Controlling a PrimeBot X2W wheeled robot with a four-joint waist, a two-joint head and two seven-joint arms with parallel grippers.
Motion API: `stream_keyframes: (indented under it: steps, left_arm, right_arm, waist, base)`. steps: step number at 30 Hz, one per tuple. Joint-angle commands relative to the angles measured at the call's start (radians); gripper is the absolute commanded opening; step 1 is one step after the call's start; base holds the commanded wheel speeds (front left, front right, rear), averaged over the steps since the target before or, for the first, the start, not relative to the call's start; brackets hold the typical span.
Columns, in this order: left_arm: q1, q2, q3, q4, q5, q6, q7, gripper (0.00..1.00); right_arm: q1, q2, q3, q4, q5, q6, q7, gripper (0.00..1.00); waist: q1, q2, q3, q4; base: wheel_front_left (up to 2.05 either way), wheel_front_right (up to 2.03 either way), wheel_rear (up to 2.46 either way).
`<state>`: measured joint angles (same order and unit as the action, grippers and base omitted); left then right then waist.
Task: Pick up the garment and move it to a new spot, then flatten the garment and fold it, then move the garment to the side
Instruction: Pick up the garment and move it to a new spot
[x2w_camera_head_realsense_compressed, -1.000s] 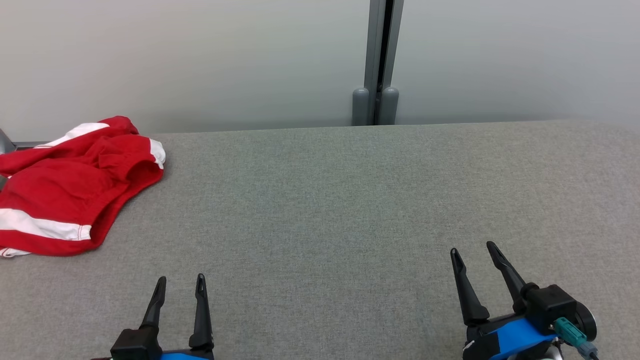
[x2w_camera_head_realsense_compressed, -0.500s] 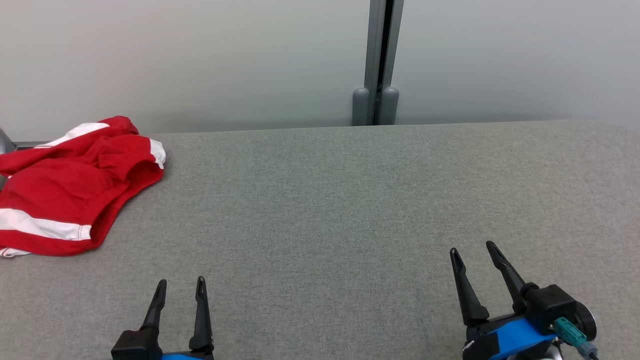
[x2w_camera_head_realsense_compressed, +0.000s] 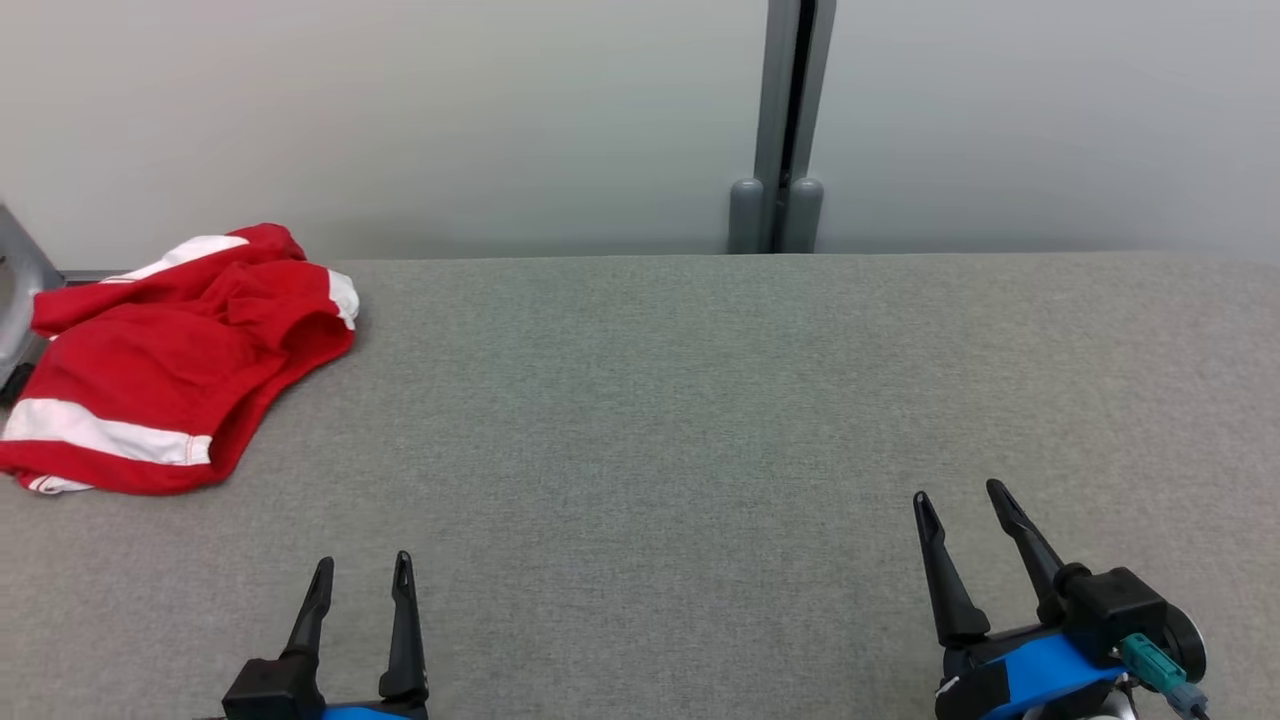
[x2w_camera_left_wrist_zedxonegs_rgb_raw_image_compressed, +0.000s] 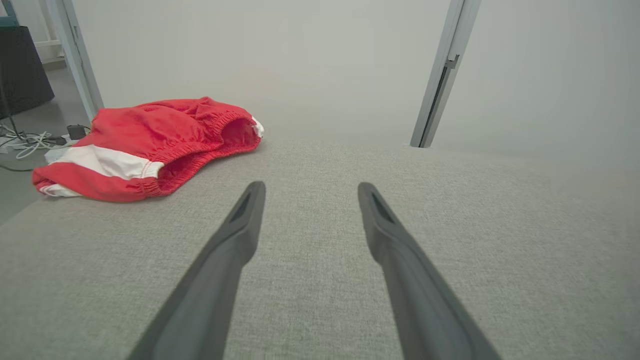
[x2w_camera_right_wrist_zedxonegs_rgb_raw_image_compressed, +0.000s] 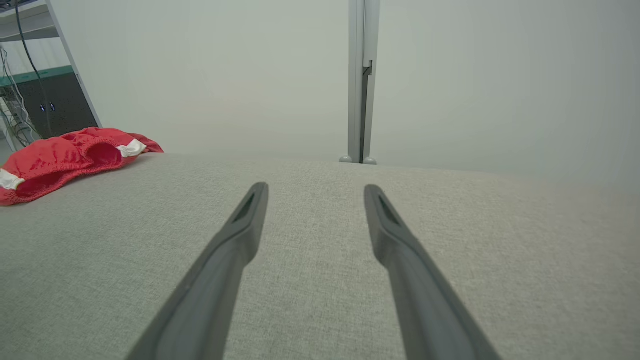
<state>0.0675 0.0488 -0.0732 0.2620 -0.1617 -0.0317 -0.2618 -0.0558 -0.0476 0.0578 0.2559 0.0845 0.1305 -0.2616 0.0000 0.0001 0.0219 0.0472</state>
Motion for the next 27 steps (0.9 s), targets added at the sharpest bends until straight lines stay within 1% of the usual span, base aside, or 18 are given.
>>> stream_keyframes:
  steps: [1,5,9,15,18,22,27]
  left_arm:
    - [-0.016,0.003,0.003,-0.001,-0.001,0.003,-0.005,1.00]
    - [-0.018,0.003,0.008,-0.005,0.002,0.004,-0.005,1.00]
    - [-0.022,0.003,0.015,-0.004,0.005,0.001,-0.005,1.00]
    - [-0.017,0.003,0.024,-0.008,0.009,-0.002,-0.005,1.00]
    - [-0.010,0.002,0.030,-0.012,0.010,0.000,-0.005,1.00]
    - [0.005,0.002,0.030,-0.021,0.007,0.004,-0.005,1.00]
    - [0.009,0.002,0.033,-0.025,0.005,0.005,-0.005,1.00]
  right_arm:
    - [0.009,-0.005,-0.003,-0.004,-0.003,0.000,-0.005,1.00]
    - [0.011,-0.005,-0.011,-0.005,-0.004,0.000,-0.005,1.00]
    - [0.014,-0.005,-0.006,-0.005,-0.002,0.000,-0.005,1.00]
    - [0.013,-0.005,0.012,-0.004,0.002,0.000,-0.005,1.00]
    - [0.010,-0.005,0.026,-0.002,0.001,0.000,-0.004,1.00]
    - [0.005,-0.005,0.035,0.000,0.001,0.000,-0.005,1.00]
    - [0.002,-0.005,0.043,0.002,0.002,0.000,-0.005,1.00]
  waist:
    - [0.0000,-0.0001,0.006,0.020]
    - [0.0000,-0.0001,0.009,0.087]
    - [0.0000,-0.0001,0.009,0.174]
    - [0.0000,-0.0001,0.010,0.304]
    - [0.0000,-0.0001,0.009,0.353]
    - [0.0000,-0.0001,0.007,0.403]
    - [0.0000,-0.0001,0.003,0.424]
  base:
    - [0.00,0.00,0.00]
    - [0.00,0.00,0.00]
    - [0.00,0.00,0.00]
    - [0.00,0.00,0.00]
    - [0.00,0.00,0.00]
    - [0.00,0.00,0.00]
    - [0.00,0.00,0.00]
